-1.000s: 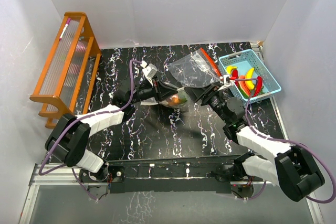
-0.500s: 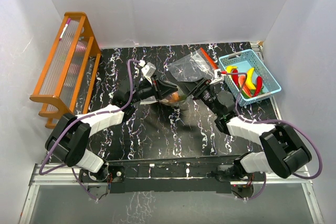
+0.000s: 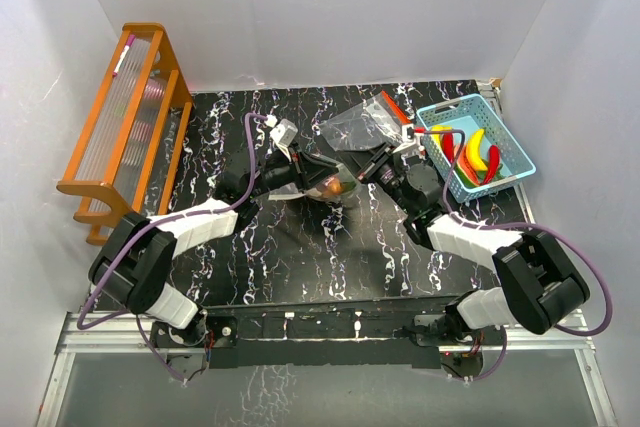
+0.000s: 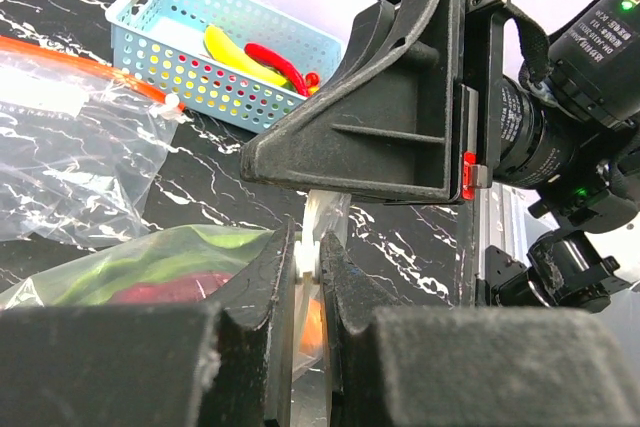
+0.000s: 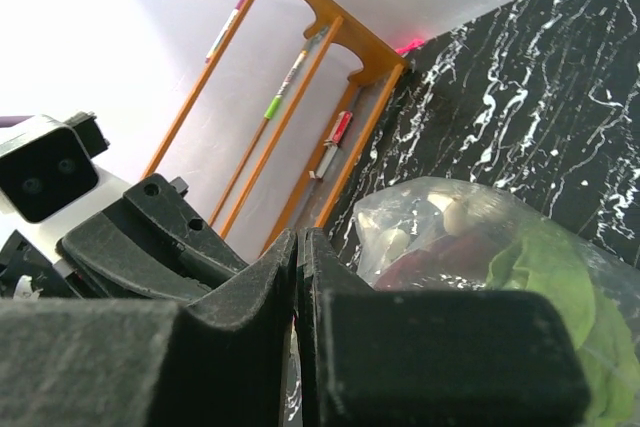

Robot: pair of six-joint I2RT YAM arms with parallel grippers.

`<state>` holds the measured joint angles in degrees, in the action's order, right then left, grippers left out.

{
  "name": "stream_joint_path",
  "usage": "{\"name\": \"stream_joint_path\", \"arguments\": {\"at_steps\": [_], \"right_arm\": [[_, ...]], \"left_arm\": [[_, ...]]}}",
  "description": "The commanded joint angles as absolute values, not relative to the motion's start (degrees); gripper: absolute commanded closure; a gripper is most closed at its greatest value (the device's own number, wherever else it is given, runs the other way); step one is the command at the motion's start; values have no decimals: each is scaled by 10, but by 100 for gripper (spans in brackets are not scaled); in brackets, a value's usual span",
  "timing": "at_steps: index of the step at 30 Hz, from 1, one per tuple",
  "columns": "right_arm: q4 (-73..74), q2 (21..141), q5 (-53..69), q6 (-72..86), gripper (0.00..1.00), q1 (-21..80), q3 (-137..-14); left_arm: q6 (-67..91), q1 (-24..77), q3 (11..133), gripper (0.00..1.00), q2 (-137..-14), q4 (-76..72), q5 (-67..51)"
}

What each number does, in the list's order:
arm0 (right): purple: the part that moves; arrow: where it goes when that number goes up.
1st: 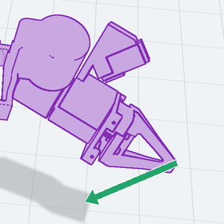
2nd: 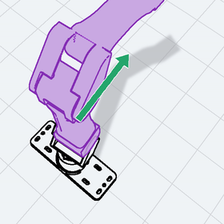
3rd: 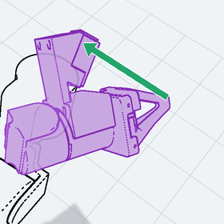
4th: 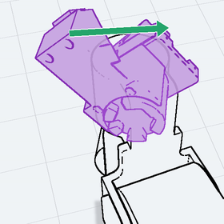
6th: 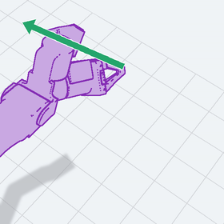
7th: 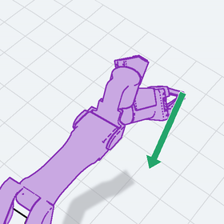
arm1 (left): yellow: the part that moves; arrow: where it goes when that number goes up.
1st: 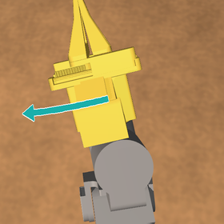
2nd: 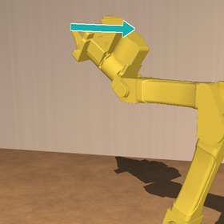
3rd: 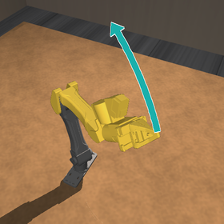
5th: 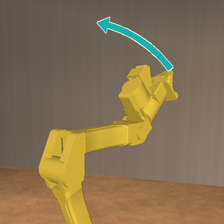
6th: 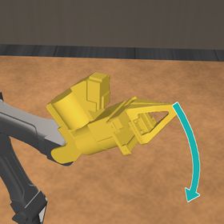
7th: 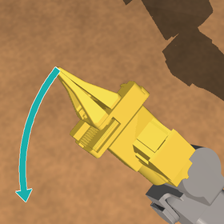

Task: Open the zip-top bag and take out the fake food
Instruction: Unzip the zipper food storage bag at the center of the board.

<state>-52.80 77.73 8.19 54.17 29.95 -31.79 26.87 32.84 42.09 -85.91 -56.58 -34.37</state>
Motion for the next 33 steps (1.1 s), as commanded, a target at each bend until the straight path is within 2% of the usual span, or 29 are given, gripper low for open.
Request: {"name": "stream_joint_path", "arguments": {"at_steps": [1, 9, 14, 18, 19, 20, 24, 26, 33], "right_arm": [[-487, 773, 54, 543, 92, 293, -361], [-479, 764, 139, 568, 92, 188, -378], [-445, 783, 213, 544, 92, 177, -408], [-515, 788, 189, 561, 26, 220, -365], [-526, 788, 180, 560, 20, 233, -358], [-531, 788, 172, 558, 19, 245, -352], [-542, 803, 160, 555, 20, 274, -342], [-563, 812, 161, 563, 25, 279, -336], [-573, 830, 164, 570, 62, 284, -341]], "left_arm": [[266, 327, 428, 100, -857, -578, -341], [246, 327, 401, 100, -825, -549, -326], [245, 328, 392, 100, -818, -553, -314], [255, 327, 398, 100, -829, -572, -309], [260, 327, 398, 100, -833, -580, -307], [263, 327, 400, 100, -838, -585, -302], [273, 328, 403, 100, -848, -598, -290], [278, 327, 400, 100, -850, -605, -283], [273, 328, 395, 100, -840, -598, -247]]}}
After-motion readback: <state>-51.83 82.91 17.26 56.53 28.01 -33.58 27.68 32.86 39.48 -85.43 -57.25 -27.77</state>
